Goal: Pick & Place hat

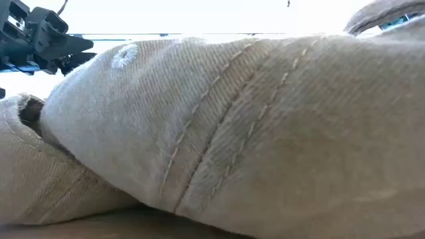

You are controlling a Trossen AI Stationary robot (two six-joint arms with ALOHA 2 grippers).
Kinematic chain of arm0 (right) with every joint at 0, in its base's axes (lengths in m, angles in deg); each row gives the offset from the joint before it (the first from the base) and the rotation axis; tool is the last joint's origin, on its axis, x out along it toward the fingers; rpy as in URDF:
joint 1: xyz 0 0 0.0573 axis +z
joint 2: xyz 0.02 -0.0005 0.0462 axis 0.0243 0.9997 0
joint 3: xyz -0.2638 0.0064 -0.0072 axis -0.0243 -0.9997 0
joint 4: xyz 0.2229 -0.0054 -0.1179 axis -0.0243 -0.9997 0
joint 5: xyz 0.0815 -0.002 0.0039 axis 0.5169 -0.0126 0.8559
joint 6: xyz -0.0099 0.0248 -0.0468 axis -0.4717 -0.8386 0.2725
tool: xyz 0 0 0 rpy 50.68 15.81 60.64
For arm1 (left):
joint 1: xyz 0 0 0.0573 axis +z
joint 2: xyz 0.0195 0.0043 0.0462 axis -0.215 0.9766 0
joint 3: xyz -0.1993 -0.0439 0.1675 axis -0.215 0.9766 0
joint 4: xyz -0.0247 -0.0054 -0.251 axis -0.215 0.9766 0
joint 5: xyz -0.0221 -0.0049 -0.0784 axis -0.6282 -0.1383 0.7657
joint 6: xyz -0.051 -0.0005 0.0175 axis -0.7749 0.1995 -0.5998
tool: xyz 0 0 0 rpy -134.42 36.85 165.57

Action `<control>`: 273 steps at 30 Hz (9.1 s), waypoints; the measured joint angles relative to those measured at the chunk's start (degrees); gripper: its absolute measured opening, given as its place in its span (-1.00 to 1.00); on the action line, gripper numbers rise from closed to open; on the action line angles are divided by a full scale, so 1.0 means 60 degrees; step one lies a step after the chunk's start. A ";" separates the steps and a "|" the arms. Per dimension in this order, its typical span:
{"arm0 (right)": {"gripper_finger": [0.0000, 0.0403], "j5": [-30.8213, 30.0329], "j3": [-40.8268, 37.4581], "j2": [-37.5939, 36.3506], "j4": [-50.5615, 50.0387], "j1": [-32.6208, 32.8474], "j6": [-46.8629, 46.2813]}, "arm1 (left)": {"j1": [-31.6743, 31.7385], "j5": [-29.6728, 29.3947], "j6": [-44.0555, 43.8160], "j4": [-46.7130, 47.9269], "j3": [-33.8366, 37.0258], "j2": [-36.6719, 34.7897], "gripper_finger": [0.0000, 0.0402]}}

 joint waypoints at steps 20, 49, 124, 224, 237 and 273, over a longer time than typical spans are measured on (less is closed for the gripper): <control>-0.30 -0.0004 0.0000 0.0001 0.0000 0.0000 0.0000 | 0.0000 -0.0003 0.0003 -0.0003 0.0000 0.0000 -0.13; -0.30 0.0000 0.0000 0.0003 0.0046 0.0002 0.0399 | -0.0001 -0.0001 0.0003 -0.0002 0.0000 0.0002 -0.13; -0.57 0.5244 0.5355 1.4402 -0.2481 0.0853 -0.5437 | 0.0000 -0.0042 0.0003 0.0000 0.0000 0.0145 -0.13; -0.12 -0.2080 1.4299 1.5150 -0.9783 -0.4177 -0.6965 | 0.0000 -0.1976 -0.6546 -0.3057 -0.0319 0.0178 -0.13; -0.13 -0.0652 1.4298 1.5150 -0.9629 -0.3773 -0.6405 | -0.0005 -0.1402 -0.9061 -0.3083 -0.0487 0.0386 -0.15; -0.29 0.1191 1.6357 1.9318 -0.6719 -0.0581 0.1957 | -0.0870 0.1177 -0.6616 0.3250 -0.3267 0.5312 -0.26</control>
